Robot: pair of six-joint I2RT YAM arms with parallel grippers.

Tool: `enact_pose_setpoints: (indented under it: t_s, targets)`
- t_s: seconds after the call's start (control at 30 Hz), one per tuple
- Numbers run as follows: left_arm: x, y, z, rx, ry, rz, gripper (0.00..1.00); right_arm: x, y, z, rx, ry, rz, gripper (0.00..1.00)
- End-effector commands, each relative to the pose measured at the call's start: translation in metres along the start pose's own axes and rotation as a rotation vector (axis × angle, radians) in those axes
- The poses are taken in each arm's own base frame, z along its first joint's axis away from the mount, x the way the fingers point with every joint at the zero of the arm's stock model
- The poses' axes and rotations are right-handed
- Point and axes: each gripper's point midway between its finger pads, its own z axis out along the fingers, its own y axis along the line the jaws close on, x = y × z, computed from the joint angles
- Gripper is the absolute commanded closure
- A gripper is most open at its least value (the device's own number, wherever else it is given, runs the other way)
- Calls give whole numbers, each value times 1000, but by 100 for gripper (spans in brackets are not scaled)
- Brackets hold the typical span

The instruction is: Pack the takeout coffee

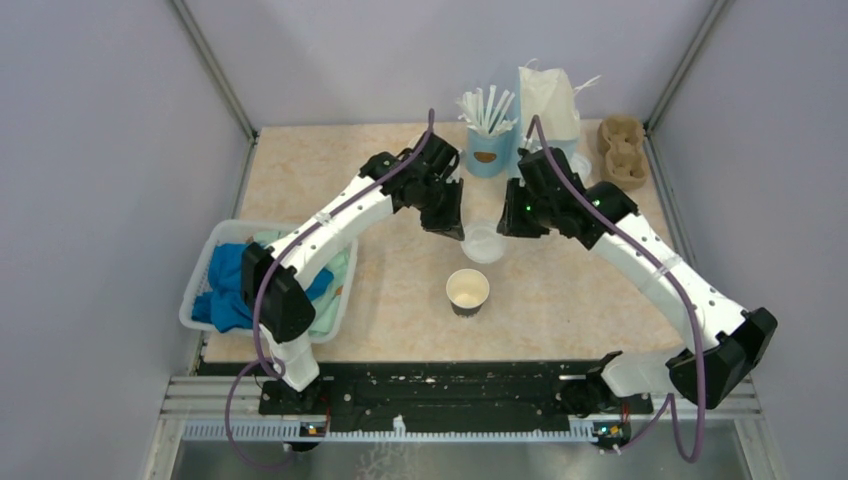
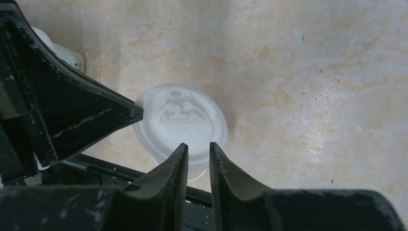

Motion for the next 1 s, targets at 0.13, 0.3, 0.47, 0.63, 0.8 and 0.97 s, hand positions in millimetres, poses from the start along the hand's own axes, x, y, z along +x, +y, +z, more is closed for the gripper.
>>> enact_pose_setpoints:
  t_s: [0.13,0.3,0.47,0.63,0.8,0.97]
  targets:
    - [-19,-31,-55,421,-59,-100,100,-36,22,-70,-159,-160,-50,32]
    - [-32,-47,-122,802,-148,-169,100,-56,36,-126,-418,-291,-8,14]
    - [-39,-71,-185,1059,-214,-104,100,-67,83,-163,-738,-342,-65,4]
    - [-38,-90,-229,1279,-244,-69,100,-79,129,-199,-1069,-348,-64,1]
    - [-38,-96,-250,1365,-286,-38,100,-94,146,-217,-1212,-374,-32,1]
    - [-35,-97,-253,1379,-280,-34,100,-100,153,-219,-1280,-361,-19,1]
